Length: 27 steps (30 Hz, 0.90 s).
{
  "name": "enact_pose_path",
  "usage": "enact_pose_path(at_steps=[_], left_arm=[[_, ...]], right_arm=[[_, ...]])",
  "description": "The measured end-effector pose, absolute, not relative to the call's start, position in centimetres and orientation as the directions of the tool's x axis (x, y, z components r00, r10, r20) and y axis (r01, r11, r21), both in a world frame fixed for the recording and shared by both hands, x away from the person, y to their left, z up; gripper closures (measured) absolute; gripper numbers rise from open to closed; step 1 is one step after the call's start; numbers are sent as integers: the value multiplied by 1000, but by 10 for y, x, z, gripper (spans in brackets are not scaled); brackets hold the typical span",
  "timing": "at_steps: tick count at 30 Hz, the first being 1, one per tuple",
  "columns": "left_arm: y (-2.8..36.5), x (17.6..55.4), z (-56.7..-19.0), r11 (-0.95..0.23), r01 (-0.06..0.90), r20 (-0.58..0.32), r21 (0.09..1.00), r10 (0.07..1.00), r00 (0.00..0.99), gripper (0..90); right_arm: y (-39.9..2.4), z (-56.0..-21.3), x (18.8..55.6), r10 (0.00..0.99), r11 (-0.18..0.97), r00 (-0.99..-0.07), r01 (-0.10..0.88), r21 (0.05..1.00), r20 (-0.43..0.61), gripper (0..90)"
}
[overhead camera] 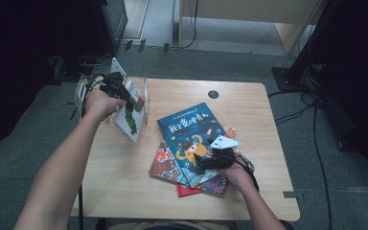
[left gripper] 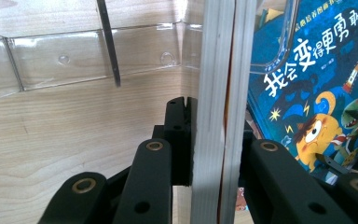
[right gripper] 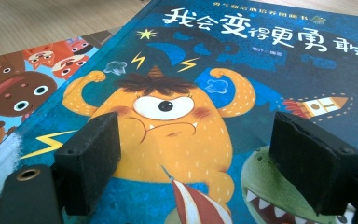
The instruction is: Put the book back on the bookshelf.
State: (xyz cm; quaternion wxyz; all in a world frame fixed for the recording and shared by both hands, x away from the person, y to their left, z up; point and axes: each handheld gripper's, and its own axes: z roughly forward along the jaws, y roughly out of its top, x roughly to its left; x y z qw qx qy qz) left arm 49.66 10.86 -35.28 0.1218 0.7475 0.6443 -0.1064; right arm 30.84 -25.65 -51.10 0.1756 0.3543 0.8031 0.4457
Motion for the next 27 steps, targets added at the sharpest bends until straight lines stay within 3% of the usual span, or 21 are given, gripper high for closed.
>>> enact_pose_path(at_steps=[27], left_arm=[[106, 526, -358, -101, 994, -294, 40, 950, 109, 771]], right_arm=[[-259, -513, 307, 726, 342, -687, 400, 851, 31, 176]])
